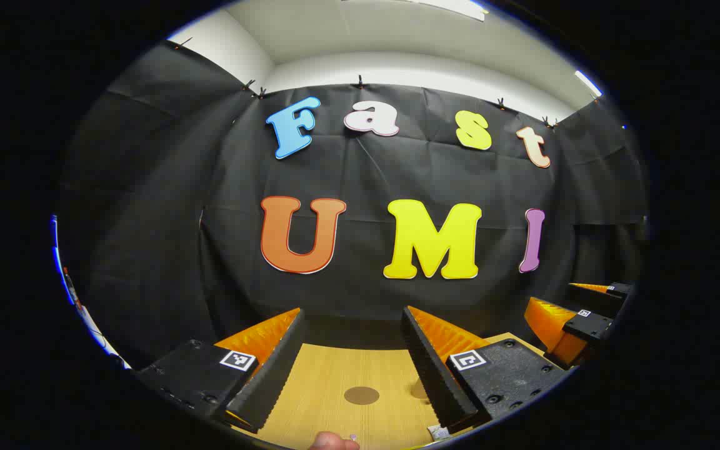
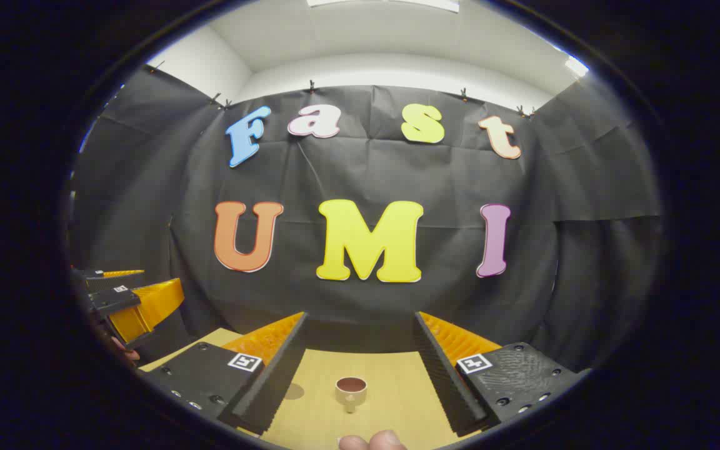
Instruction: Put the toothbrush and toothpaste on the desktop into the cup, then pick up the cup and place it on the coaster on the desktop.
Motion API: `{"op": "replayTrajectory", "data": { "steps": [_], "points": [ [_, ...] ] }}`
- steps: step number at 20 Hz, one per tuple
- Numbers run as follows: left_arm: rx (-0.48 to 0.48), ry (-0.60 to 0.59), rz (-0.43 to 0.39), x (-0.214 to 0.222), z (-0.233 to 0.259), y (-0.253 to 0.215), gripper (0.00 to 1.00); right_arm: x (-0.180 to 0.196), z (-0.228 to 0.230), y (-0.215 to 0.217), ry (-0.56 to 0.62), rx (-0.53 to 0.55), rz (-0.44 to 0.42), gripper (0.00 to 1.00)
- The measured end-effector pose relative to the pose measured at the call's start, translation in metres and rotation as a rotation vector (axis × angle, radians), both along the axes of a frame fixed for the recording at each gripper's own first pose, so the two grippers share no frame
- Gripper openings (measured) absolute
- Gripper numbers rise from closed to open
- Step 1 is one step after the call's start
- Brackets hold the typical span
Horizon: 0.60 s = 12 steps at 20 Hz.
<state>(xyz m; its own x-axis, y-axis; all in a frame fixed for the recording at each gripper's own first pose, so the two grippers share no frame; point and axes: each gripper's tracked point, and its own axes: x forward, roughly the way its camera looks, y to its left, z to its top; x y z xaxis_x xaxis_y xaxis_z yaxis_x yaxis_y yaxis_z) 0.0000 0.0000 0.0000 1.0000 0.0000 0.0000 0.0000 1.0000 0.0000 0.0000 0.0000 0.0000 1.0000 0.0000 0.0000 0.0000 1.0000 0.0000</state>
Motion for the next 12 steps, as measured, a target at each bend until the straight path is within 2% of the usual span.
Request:
{"op": "replayTrajectory", "data": {
  "steps": [2,8,12],
  "points": [
    [-0.010,0.001,-0.007,0.006,0.000,-0.007,0.96,0.001,-0.003,0.000,0.015,0.009,-0.016,0.97],
    [-0.004,0.007,-0.021,0.020,-0.004,-0.011,0.97,0.000,-0.006,0.004,0.035,0.040,-0.016,0.96],
    [0.034,-0.009,-0.011,0.025,0.001,-0.005,0.97,0.002,-0.004,0.003,0.019,0.036,-0.017,0.96]
  ]
}}
